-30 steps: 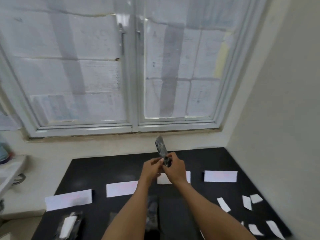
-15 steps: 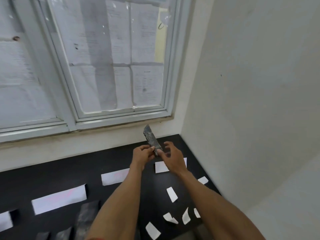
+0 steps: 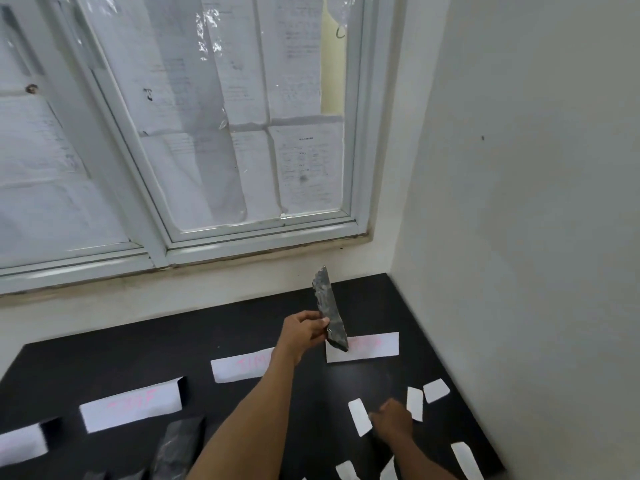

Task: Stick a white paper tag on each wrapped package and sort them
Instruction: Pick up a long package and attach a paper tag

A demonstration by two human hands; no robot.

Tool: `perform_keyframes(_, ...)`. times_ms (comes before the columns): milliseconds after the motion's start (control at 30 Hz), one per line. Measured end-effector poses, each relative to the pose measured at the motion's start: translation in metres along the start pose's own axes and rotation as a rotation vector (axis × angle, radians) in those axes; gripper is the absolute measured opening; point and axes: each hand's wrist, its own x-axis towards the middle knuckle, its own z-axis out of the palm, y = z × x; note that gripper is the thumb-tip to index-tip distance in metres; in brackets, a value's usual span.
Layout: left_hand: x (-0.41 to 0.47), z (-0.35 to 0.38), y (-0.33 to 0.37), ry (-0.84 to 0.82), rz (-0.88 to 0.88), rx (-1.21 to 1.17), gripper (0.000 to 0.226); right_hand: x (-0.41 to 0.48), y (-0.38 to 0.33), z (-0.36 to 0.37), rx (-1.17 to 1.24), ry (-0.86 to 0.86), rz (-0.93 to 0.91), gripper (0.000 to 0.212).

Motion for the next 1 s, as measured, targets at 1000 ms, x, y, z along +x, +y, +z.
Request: perform_keyframes(1000,-0.042,-0.045,0.056,0.03,0.122,-0.167,0.037,-0.1,-0.24,-0.102,0.713,0.149,-0.694,0.03)
